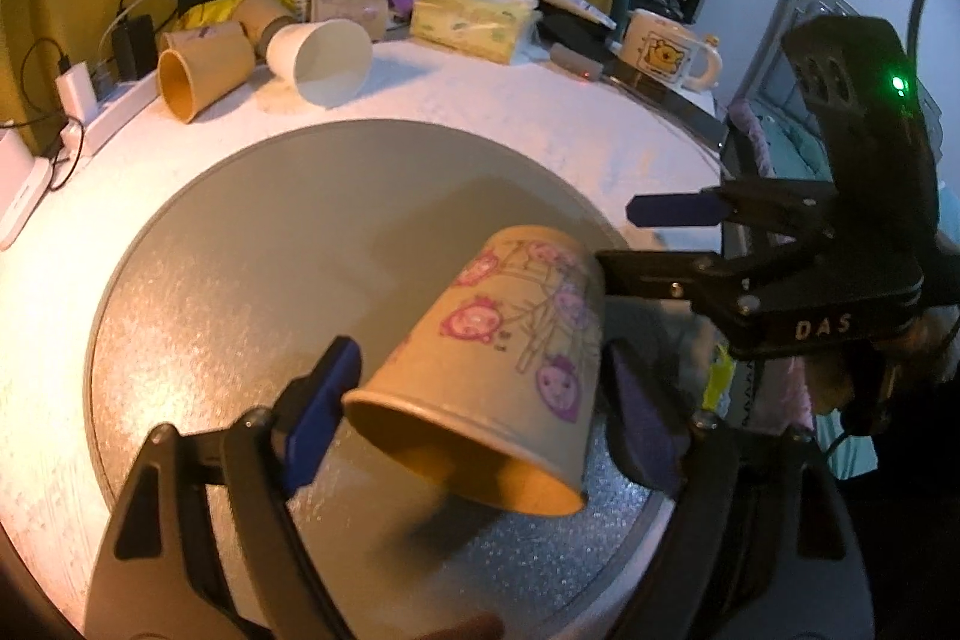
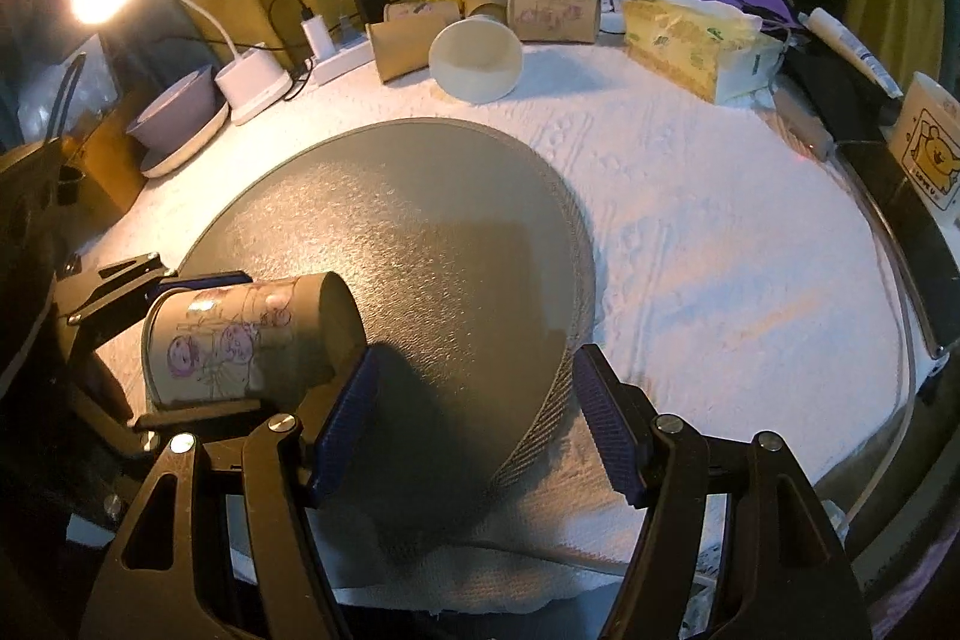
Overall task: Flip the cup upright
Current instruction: 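Close the right gripper on the cup's side and lift it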
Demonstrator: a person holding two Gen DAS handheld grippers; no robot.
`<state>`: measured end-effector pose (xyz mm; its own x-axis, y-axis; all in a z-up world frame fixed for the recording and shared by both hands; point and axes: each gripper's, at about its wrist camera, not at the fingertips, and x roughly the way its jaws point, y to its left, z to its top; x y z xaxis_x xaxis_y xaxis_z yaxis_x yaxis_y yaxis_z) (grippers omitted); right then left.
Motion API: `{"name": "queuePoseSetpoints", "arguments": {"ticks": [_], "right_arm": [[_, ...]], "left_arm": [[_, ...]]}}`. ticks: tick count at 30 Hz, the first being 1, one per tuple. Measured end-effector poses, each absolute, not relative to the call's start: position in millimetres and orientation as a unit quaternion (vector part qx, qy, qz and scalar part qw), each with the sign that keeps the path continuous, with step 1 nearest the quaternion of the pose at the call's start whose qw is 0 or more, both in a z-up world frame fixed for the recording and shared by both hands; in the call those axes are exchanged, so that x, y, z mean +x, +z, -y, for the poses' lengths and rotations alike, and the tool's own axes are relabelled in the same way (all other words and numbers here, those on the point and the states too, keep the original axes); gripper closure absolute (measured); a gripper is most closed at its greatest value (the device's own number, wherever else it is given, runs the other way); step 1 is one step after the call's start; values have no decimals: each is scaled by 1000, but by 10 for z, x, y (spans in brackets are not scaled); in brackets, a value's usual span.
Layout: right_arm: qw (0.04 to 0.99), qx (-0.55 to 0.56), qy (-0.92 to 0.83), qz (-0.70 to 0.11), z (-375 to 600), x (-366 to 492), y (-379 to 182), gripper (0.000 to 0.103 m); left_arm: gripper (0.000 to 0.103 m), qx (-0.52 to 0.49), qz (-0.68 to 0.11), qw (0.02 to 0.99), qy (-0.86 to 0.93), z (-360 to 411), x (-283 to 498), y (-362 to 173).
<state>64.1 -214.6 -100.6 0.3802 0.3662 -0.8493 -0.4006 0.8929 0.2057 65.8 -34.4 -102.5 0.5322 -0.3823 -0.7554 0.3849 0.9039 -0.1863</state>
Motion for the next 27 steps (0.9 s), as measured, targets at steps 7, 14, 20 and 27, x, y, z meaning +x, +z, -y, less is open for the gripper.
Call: {"name": "queuePoseSetpoints", "arguments": {"ticks": [7,14,20,27], "right_arm": [[825,-30,253,-505,2045,583,-977,33],[833,-36,254,-491,1969,667,-960,33],[831,-50,262,-488,1865,791,-951,33],[814,-81,295,-494,1669,663,-895,33]], "left_arm": [[5,-21,-431,879,-204,201,531,-1013],[5,-22,-429,884,-185,87,423,-1000],[5,-28,-430,888,-159,-32,381,-1007],[5,-46,-434,893,-111,-282,272,-1015]]}}
